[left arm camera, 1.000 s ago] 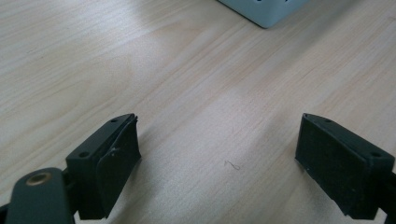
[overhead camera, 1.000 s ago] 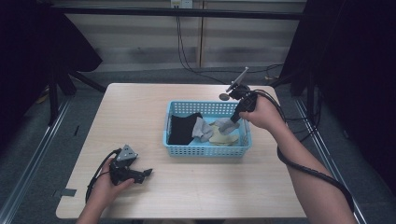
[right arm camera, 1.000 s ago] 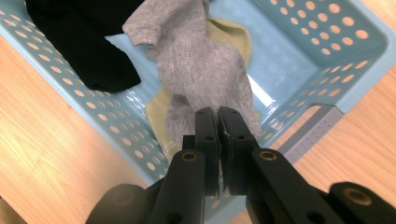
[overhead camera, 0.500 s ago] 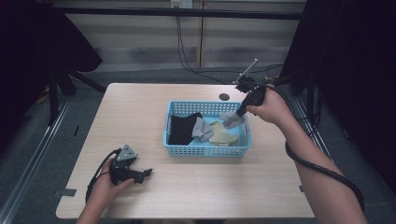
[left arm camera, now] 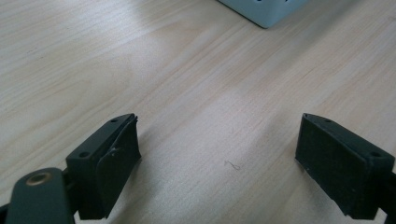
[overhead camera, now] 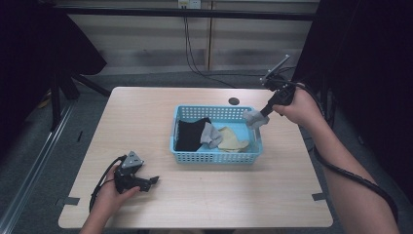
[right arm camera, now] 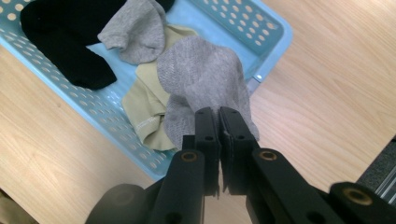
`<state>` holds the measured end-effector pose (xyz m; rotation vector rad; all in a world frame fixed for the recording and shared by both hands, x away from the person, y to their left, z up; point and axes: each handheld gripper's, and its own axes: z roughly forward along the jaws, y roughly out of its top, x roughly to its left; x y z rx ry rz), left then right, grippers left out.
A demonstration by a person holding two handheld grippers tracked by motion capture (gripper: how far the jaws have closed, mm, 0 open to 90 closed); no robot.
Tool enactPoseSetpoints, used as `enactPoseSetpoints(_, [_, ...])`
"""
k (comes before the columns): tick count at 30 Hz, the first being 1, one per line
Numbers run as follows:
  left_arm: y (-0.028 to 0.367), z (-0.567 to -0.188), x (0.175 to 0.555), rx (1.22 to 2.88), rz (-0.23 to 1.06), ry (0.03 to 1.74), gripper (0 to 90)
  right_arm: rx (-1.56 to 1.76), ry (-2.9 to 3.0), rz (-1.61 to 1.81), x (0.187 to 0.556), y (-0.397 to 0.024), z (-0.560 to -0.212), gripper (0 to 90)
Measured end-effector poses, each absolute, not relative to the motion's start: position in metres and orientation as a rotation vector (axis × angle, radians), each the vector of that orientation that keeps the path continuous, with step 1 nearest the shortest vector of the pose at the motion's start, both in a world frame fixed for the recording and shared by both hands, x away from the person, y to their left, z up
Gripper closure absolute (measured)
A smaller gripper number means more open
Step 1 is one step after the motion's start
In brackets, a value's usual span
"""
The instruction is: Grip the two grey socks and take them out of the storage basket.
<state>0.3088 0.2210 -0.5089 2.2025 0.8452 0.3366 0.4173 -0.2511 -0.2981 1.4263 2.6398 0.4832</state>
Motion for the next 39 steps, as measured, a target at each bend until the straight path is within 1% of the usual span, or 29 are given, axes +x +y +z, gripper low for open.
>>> enactPoseSetpoints(10, [0.221,-0.509,0.309,2.202,0.337,0.846,12.8,1.471,2.6,0.487,0.414,-0.279,-0.298,86.6])
enactPoseSetpoints(25, [0.221,-0.509,0.309,2.199,0.34,0.846,12.8,1.543,2.579,0.444,0.409,-0.305,-0.319,86.6])
enactPoseSetpoints(33, [0.221,-0.509,0.309,2.198,0.341,0.847,12.9,1.573,2.57,0.436,0.408,-0.313,-0.335,86.4])
enactPoseSetpoints(39, [0.221,-0.509,0.308,2.195,0.337,0.85,12.9,1.598,2.579,0.429,0.408,-0.317,-0.355,86.3])
